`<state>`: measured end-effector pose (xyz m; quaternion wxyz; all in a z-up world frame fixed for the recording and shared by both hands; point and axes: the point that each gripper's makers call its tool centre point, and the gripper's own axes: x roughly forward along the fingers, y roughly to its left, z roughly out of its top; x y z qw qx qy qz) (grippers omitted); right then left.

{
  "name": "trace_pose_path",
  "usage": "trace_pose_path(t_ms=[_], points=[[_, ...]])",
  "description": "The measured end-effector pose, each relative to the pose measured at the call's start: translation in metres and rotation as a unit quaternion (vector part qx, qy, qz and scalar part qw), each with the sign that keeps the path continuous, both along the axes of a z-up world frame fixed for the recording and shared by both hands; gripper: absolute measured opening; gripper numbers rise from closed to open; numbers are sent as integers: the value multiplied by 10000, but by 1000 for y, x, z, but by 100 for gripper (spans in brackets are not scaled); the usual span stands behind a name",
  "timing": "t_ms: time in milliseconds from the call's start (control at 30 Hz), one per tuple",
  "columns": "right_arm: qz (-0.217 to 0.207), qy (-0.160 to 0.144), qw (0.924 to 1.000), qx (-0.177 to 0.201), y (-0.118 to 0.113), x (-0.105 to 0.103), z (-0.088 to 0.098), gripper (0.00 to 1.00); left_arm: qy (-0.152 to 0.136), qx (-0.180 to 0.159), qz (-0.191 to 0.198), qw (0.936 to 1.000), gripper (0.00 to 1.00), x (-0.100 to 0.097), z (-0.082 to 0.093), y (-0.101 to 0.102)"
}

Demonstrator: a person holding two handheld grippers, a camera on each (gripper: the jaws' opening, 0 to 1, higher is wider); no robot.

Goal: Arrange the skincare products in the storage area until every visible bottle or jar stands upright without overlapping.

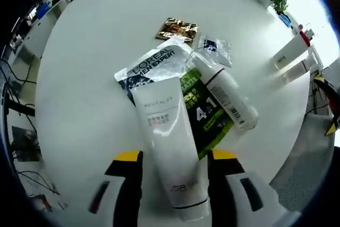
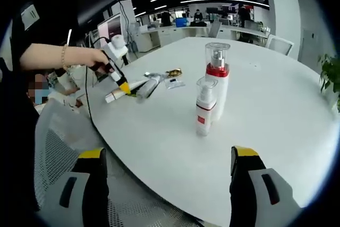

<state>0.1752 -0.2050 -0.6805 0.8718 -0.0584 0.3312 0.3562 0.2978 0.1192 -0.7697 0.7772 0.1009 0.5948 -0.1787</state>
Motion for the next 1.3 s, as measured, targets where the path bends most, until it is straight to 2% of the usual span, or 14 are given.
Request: trace_pose_path(t_ms=[67, 233, 333, 400, 800, 1133, 1300], points=[[5, 18, 10000, -12, 0, 0, -1, 96, 12, 109, 1, 9999, 43, 2, -2, 4], [37, 45, 10000, -40, 0, -1, -2, 96, 40, 242, -43, 9997, 43, 0, -1, 2], [54, 51, 10000, -36, 1, -1, -3, 96, 12, 196, -163, 9997, 35, 1, -1, -2], [51, 56, 10000, -32, 0, -1, -3, 95, 12, 281, -124, 9995, 35, 2, -2, 1], [123, 62, 9999, -26, 2, -1, -2, 95, -138, 75, 195, 9997, 32, 2, -3, 4], [170, 69, 9998, -15, 4, -2, -2, 94, -295, 9, 137, 9995, 31, 4, 0, 1], [184, 70, 9998, 1, 5, -2, -3, 93, -427, -92, 193, 9989, 31, 6, 9, -1]])
